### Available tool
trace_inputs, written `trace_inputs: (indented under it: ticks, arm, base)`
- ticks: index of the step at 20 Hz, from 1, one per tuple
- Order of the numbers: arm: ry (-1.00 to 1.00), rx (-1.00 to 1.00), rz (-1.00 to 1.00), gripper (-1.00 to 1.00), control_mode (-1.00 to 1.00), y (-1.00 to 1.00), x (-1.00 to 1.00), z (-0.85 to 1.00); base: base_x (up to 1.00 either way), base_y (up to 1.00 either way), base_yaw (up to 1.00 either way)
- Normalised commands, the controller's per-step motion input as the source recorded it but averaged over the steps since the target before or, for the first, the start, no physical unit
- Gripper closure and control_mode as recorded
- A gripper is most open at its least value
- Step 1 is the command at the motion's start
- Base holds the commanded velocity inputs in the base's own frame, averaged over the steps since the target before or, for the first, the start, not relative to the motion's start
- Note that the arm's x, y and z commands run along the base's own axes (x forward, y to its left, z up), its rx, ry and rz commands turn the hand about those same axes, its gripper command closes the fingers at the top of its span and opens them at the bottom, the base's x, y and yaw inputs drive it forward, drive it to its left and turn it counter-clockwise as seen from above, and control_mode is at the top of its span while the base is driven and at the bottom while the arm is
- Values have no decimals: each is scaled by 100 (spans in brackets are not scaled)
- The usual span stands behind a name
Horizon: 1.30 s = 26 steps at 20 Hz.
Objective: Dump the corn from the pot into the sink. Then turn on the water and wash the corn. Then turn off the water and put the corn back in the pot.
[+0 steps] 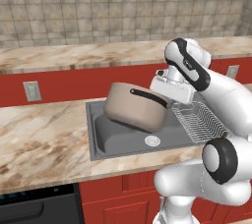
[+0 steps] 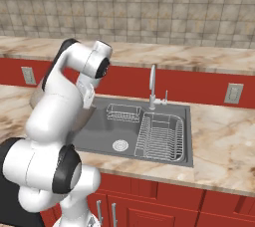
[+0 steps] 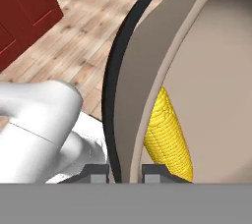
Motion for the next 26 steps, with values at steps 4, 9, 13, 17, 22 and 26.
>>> trace_inputs:
  ticks: [4, 9, 13, 17, 22, 26]
  arm:
    - [6, 19, 0, 100, -100, 4, 18, -9]
    - [0, 26, 0, 100, -100, 0, 15, -27]
    - [0, 25, 0, 100, -100, 0, 31, -36]
    - [1, 28, 0, 100, -100, 0, 31, -26]
    - [9, 38, 0, 100, -100, 0, 20, -5]
    - [9, 42, 1, 100, -100, 0, 0, 0]
  base:
    - [0, 0, 0]
    - [0, 0, 0]
    - [0, 0, 0]
    - [0, 0, 0]
    - [0, 0, 0]
    - [0, 0, 0]
